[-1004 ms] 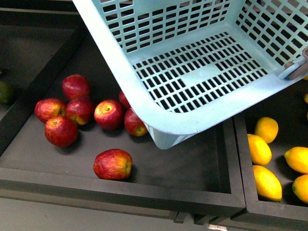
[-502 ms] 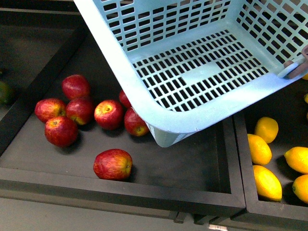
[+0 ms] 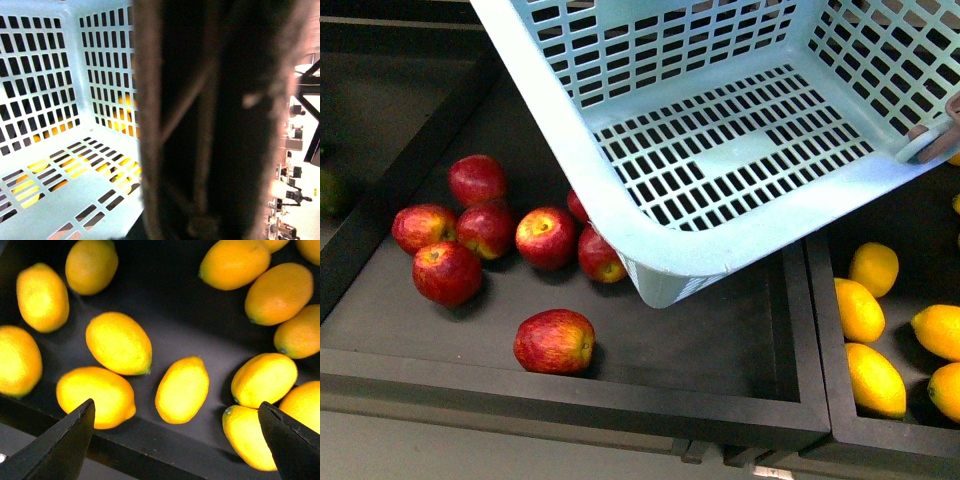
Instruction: Pick lemon and mango into basket
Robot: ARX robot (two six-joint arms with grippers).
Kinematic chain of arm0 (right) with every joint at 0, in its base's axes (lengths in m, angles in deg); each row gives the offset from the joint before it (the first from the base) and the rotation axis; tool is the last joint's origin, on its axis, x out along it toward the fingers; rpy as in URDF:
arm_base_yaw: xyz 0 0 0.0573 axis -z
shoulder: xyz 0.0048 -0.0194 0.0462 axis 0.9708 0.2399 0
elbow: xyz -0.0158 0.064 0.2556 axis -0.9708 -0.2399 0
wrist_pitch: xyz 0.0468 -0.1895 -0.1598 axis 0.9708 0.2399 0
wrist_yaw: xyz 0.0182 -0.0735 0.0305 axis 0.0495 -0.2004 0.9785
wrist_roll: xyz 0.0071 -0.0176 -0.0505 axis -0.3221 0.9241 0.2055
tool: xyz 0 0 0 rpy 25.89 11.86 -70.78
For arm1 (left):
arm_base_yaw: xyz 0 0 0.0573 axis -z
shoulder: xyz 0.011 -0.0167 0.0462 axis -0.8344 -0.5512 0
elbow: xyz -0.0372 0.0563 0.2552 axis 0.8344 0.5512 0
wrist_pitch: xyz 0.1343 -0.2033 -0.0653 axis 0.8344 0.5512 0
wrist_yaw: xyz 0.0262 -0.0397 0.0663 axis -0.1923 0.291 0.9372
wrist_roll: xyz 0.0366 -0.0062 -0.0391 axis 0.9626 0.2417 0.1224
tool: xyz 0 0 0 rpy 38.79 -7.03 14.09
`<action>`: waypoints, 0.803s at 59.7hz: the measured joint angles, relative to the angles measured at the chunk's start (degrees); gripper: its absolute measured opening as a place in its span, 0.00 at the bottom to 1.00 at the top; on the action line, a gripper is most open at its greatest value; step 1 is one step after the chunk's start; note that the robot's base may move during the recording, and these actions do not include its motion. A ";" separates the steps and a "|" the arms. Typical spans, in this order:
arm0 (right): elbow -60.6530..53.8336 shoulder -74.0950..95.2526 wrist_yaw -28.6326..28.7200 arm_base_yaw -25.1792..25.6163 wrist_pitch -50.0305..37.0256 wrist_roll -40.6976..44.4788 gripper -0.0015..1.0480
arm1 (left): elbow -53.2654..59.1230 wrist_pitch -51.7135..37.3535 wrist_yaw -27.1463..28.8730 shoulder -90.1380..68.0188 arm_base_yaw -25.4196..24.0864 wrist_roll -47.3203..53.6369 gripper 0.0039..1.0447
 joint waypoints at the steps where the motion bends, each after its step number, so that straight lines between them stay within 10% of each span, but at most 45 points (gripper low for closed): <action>1: 0.55 1.29 -0.20 -0.37 0.00 1.22 0.92 | 0.00 0.00 0.00 0.00 0.00 0.00 0.04; 48: 13.09 21.77 -1.97 -11.82 -0.39 8.39 0.92 | 0.00 0.00 -0.02 0.00 0.00 0.02 0.04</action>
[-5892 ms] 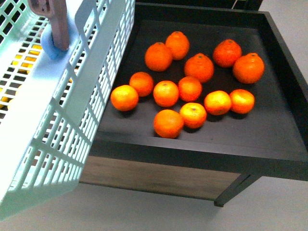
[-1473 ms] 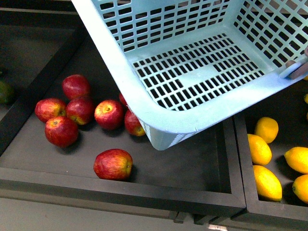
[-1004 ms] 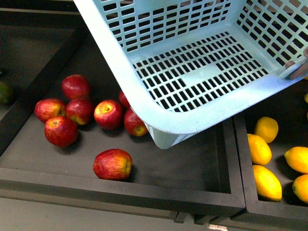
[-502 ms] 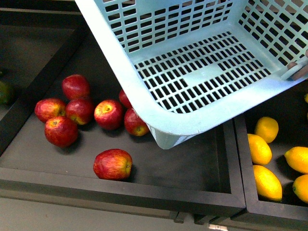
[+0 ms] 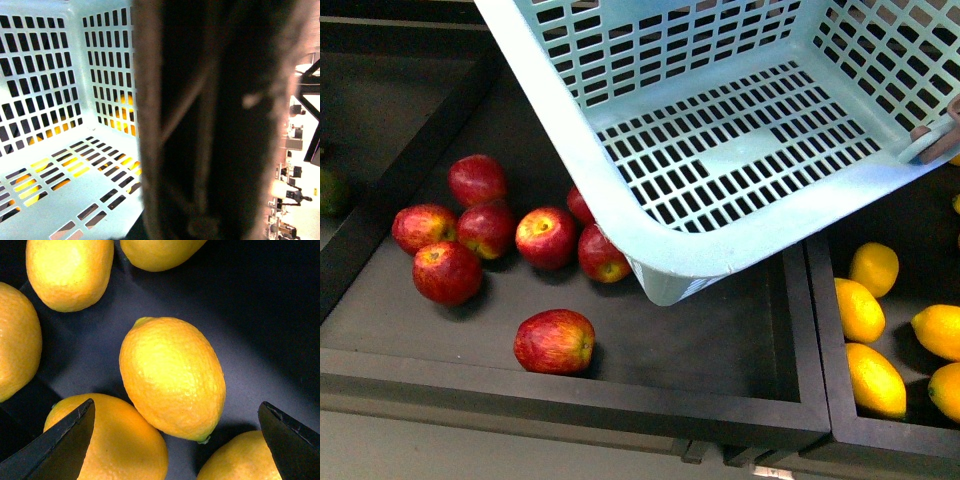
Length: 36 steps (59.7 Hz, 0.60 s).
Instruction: Pick lemon and mango into basket
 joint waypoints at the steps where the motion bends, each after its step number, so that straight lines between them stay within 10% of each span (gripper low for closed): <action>1: 0.15 0.17 0.00 -0.11 0.00 -0.02 0.92 | 0.00 0.00 0.02 0.00 0.00 0.00 0.04; 36: 8.35 7.17 -2.08 -2.78 0.17 -5.79 0.92 | 0.00 0.00 0.00 0.00 0.00 -0.02 0.04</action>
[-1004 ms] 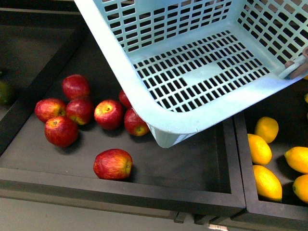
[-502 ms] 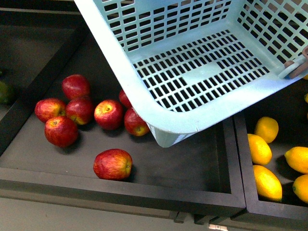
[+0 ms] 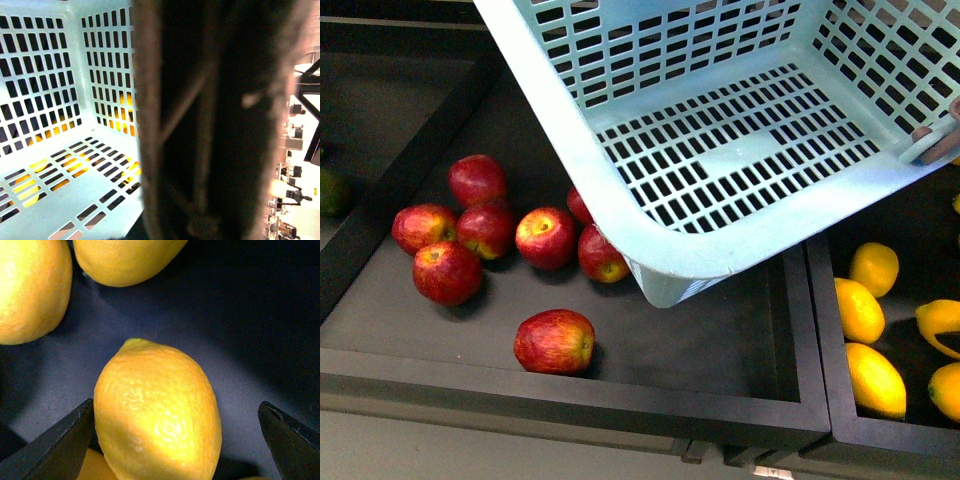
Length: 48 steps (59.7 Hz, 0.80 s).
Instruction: Pick lemon and mango into basket
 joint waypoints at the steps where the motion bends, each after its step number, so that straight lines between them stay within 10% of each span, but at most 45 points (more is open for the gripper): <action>1: 0.22 0.20 0.00 -0.04 0.00 -0.28 0.92 | 0.00 0.00 0.00 0.00 0.00 0.00 0.04; 27: 2.32 3.04 -1.46 -1.05 1.53 -2.54 0.91 | 0.00 0.00 0.00 0.00 0.00 0.00 0.04; 48: 2.19 3.43 -1.55 -0.31 0.35 -4.92 0.59 | 0.00 0.00 0.00 0.00 0.00 0.00 0.04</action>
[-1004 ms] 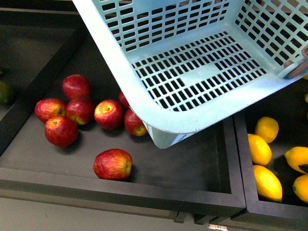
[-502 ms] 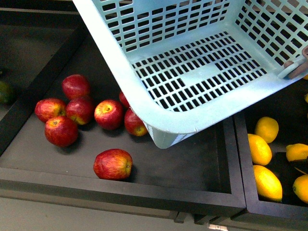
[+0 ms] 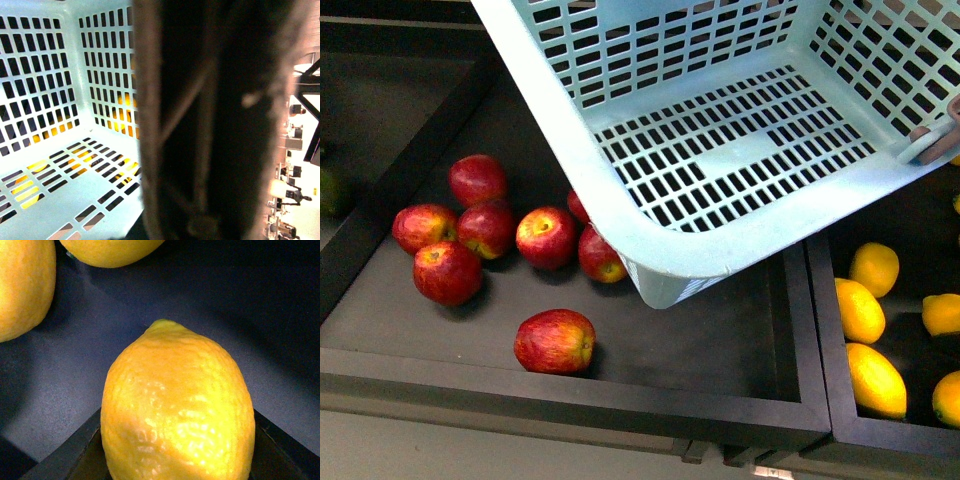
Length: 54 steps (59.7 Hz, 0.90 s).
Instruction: Pick lemon and mango into basket
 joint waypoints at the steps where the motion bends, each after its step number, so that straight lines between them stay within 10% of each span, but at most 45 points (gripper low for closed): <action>1: 0.00 0.00 0.09 0.07 -0.13 -0.37 0.58 | 0.00 0.00 0.00 0.00 0.00 0.00 0.04; 54: -5.95 -37.05 15.04 14.43 -6.58 -30.14 0.57 | 0.00 0.00 -0.02 0.00 0.00 0.00 0.04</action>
